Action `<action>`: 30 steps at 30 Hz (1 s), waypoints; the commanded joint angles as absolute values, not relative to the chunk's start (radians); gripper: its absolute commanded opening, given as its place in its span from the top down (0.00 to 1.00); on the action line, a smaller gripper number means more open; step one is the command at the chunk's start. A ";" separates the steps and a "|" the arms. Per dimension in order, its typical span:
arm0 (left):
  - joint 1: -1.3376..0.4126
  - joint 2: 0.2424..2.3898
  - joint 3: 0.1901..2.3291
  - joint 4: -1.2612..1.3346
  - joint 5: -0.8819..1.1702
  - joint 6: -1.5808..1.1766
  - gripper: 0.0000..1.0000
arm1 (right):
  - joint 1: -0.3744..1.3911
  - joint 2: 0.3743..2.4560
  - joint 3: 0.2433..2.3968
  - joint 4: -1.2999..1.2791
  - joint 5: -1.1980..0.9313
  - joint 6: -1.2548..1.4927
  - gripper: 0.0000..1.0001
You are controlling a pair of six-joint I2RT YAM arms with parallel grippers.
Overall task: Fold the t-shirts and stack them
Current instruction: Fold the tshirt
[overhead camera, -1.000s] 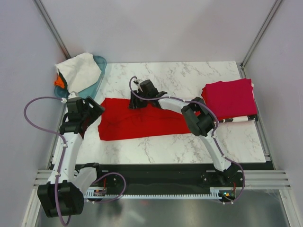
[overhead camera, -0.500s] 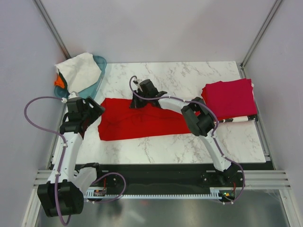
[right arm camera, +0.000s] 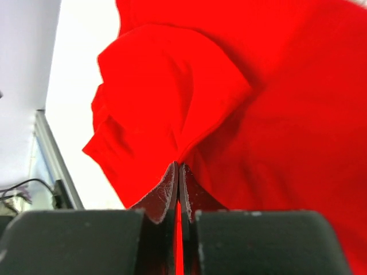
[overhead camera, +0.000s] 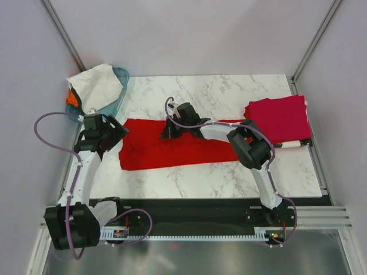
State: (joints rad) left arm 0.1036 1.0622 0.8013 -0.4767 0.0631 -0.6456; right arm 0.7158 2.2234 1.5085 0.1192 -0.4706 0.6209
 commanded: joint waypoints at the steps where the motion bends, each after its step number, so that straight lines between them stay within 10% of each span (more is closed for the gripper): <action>1: 0.109 1.101 0.864 -0.434 0.095 -0.643 0.23 | 0.716 2.154 1.453 0.259 -0.534 0.675 0.95; 14: 0.107 1.345 0.982 -0.400 0.166 -0.704 0.27 | 0.718 2.054 1.206 0.448 -0.568 0.773 0.84; 21: 0.078 1.483 1.086 -0.400 0.178 -0.738 0.28 | 0.723 1.999 1.170 0.404 -0.525 0.700 0.40; 30: 0.018 1.656 1.209 -0.402 0.169 -0.784 0.37 | 0.719 2.020 1.356 0.219 -0.425 0.583 0.36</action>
